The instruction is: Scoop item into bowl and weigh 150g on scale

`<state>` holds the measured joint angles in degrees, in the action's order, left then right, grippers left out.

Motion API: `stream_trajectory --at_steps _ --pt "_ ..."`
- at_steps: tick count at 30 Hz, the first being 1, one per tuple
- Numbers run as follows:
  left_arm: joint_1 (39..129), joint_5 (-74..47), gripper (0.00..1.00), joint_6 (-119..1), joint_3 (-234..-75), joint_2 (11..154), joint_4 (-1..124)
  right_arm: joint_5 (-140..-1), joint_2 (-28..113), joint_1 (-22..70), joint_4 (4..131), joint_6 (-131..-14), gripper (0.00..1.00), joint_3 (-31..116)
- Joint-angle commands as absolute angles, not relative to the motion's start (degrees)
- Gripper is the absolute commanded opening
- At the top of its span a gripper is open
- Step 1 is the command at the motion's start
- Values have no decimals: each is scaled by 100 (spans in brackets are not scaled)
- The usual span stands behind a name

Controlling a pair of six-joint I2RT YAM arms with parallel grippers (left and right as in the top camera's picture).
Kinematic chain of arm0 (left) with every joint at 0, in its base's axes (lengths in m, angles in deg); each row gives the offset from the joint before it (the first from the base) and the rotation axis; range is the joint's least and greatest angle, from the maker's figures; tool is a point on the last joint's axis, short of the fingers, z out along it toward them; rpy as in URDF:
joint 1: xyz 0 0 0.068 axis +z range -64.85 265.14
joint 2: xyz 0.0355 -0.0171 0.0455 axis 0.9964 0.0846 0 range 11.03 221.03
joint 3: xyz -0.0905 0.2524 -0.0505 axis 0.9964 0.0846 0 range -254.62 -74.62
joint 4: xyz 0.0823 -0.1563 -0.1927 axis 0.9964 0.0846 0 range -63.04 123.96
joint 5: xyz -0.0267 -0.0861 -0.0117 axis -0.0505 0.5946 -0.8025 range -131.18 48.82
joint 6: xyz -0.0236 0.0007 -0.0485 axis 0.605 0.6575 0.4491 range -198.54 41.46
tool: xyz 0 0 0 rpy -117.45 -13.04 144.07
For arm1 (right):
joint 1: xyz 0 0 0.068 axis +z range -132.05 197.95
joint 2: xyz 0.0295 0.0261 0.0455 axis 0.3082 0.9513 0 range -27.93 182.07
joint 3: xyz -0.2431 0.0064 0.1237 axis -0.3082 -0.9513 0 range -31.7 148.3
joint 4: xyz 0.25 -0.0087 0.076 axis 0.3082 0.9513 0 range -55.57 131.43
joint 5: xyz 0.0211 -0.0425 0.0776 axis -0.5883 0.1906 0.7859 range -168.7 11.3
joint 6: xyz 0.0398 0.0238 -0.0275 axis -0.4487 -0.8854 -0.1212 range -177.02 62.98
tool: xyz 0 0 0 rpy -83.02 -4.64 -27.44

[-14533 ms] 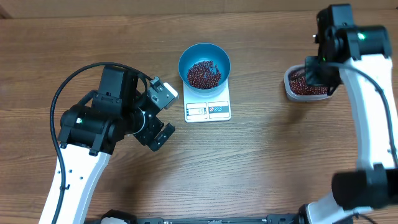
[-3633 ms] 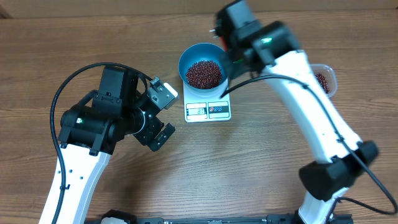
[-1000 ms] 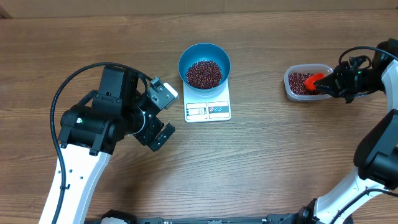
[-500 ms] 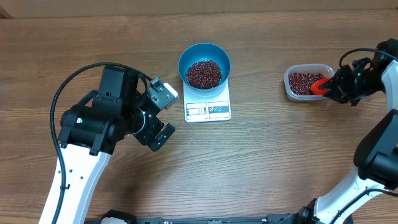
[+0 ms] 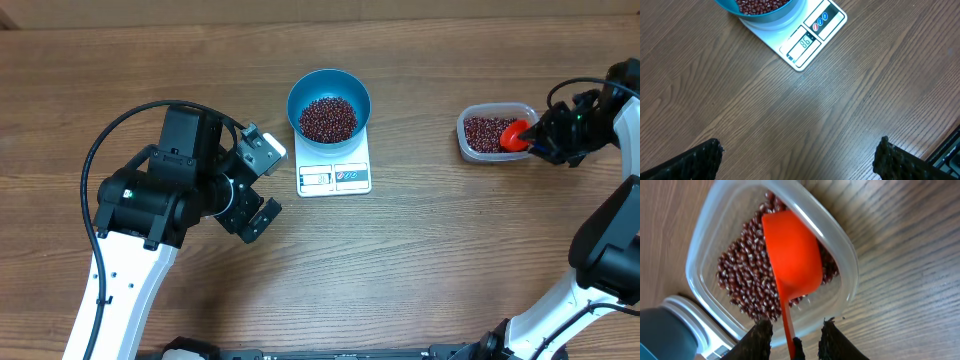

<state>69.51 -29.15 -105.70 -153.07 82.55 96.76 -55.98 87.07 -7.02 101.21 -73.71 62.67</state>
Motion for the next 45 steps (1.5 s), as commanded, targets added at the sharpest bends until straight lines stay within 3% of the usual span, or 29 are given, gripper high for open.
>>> stream_trajectory --at_steps 1,6,15,23,39,45 --pt "6977 -2804 100 -10511 -15299 8273 9663 -5666 8731 -687 10025 -7480 33 6236" --pt "6977 -2804 100 -10511 -15299 8273 9663 -5779 8731 -687 9933 -7471 31 6236" --pt "6977 -2804 100 -10511 -15299 8273 9663 -5961 8731 -687 9940 -7456 4 6236" --pt "6977 -2804 100 -10511 -15299 8273 9663 -5840 8720 -687 10095 -7331 4 6245" --pt "6977 -2804 100 -10511 -15299 8271 9663 -5471 8506 -648 10152 -4846 4 6256" --pt "6977 -2804 100 -10511 -15299 8273 9663 -6166 8340 -304 9973 -4470 4 6256"
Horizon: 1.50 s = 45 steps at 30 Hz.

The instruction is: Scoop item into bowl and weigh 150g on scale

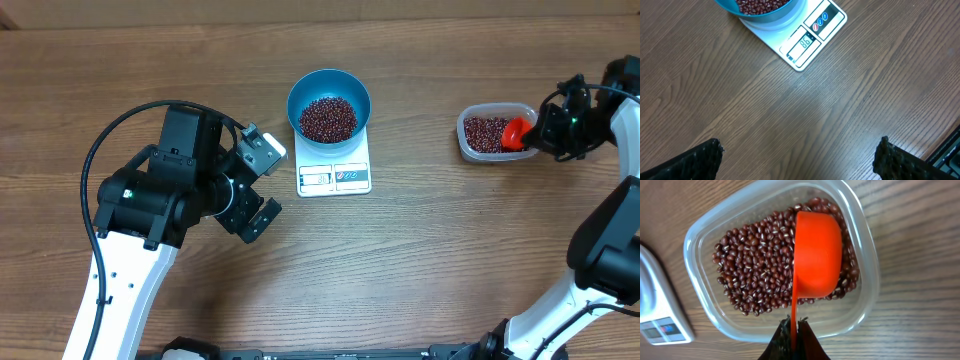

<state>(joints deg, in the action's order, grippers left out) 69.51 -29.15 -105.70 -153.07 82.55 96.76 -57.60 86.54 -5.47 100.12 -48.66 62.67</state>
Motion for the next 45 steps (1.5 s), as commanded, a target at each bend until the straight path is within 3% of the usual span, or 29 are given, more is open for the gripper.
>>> stream_trajectory --at_steps 1,15,25,45 --pt "6977 -2804 100 -10511 -15299 8273 9663 -6308 8327 -219 9958 -4470 4 6256" --pt "6977 -2804 100 -10511 -15299 8273 9663 -9670 8318 1492 9938 -4844 4 6256" --pt "6977 -2804 100 -10511 -15299 8273 9663 -11744 8318 1997 9894 -5054 4 6254" --pt "6977 -2804 100 -10511 -15299 8273 9663 -10704 8320 1595 10296 -4684 4 6247"
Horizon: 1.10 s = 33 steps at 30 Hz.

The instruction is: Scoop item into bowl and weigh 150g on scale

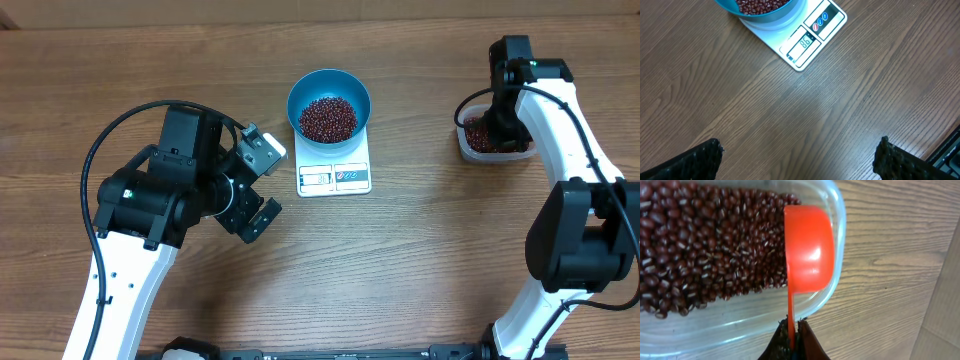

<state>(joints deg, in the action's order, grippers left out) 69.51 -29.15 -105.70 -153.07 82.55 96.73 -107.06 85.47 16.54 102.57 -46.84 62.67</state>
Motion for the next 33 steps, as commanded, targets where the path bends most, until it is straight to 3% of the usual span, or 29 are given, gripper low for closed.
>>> stream_trajectory --at_steps 1,19,33 --pt "6977 -2804 99 -10511 -15299 8273 9663 -10675 8320 1595 10314 -4684 4 6247" --pt "6977 -2804 100 -10511 -15299 8273 9663 -10376 8536 1595 10229 -4665 4 6247" --pt "6975 -2804 100 -10511 -15299 8273 9663 -8761 8685 1593 10246 -4669 4 6249"
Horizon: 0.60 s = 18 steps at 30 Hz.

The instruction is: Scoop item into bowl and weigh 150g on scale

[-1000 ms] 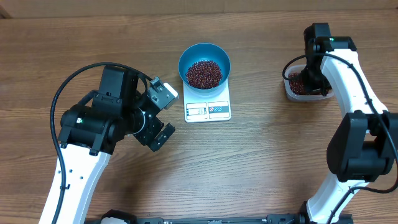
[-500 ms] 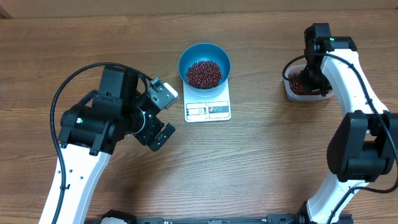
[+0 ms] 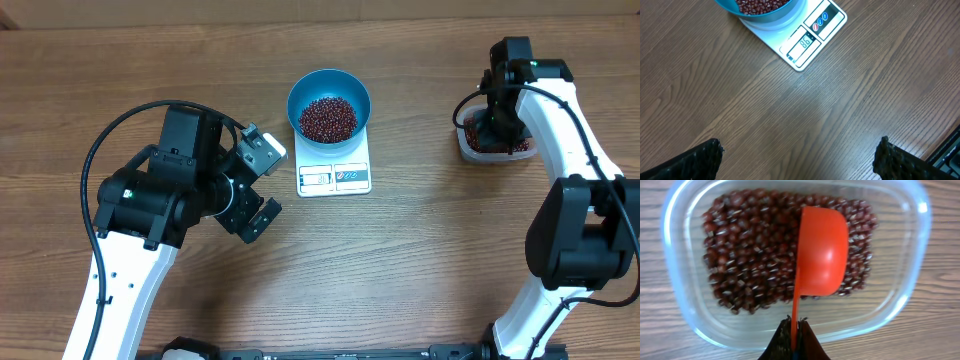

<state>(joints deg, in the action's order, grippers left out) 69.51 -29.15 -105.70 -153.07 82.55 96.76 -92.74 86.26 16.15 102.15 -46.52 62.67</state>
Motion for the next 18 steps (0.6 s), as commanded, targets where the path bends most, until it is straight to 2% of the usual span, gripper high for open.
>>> stream_trajectory --at_steps 1,9,18 --pt "6977 -2804 100 -10511 -15299 8273 9663 -8645 8685 1593 10261 -4669 4 6249" --pt "6977 -2804 100 -10511 -15299 8273 9663 -7436 8685 1398 10371 -4669 4 6254" --pt "6977 -2804 100 -10511 -15299 8293 9663 -5567 8687 509 10410 -4665 4 6254"
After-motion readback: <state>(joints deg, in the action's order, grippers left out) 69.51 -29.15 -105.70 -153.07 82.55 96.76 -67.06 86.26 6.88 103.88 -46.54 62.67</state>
